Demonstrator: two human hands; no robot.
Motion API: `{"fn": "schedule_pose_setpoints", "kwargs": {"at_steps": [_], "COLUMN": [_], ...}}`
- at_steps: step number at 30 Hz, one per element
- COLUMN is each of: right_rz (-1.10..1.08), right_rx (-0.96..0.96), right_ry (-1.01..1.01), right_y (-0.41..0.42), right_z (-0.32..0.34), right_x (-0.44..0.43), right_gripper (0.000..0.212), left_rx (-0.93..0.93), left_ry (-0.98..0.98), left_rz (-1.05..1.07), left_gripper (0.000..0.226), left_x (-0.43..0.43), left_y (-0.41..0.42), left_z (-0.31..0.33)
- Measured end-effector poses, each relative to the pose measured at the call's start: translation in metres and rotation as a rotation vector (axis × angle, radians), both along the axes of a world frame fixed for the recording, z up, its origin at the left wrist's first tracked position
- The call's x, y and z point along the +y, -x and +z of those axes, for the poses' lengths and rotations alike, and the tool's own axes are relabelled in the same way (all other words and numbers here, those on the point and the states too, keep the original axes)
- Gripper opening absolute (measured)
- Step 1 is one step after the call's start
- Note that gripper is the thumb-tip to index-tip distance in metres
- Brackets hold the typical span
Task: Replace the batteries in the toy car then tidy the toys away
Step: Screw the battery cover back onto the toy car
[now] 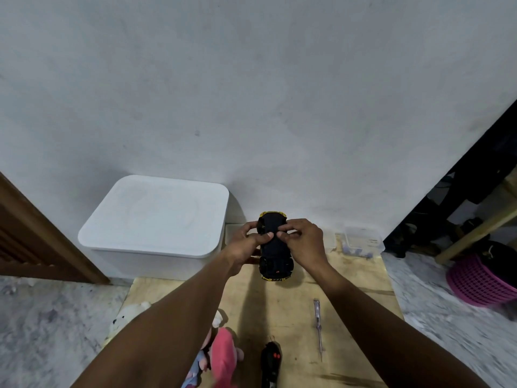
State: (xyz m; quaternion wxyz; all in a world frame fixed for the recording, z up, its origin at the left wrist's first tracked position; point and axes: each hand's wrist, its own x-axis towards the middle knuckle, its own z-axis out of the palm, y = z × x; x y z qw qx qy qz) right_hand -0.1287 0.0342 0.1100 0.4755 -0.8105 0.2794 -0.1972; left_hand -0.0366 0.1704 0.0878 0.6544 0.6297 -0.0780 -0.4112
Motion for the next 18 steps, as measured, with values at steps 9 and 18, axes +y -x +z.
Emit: {"fn": "schedule_pose_setpoints", "kwargs": {"at_steps": [9,18], "right_rz": [0.026,0.093], "right_rx": [0.068,0.105], "right_ry": [-0.084,-0.010], "right_y": [-0.0045,-0.0061], "right_z": [-0.0046,-0.0080], "right_x": [-0.0074,-0.0083], "right_gripper": [0.020,0.012], "left_rx": [-0.061,-0.220], "left_ry": [-0.018,-0.014], "left_rz": [-0.020,-0.004], "left_gripper": [0.043,0.058], "left_x": [-0.0011,-0.0023], "left_y": [-0.0007,-0.0007], "left_z": [0.0001,-0.0036]}}
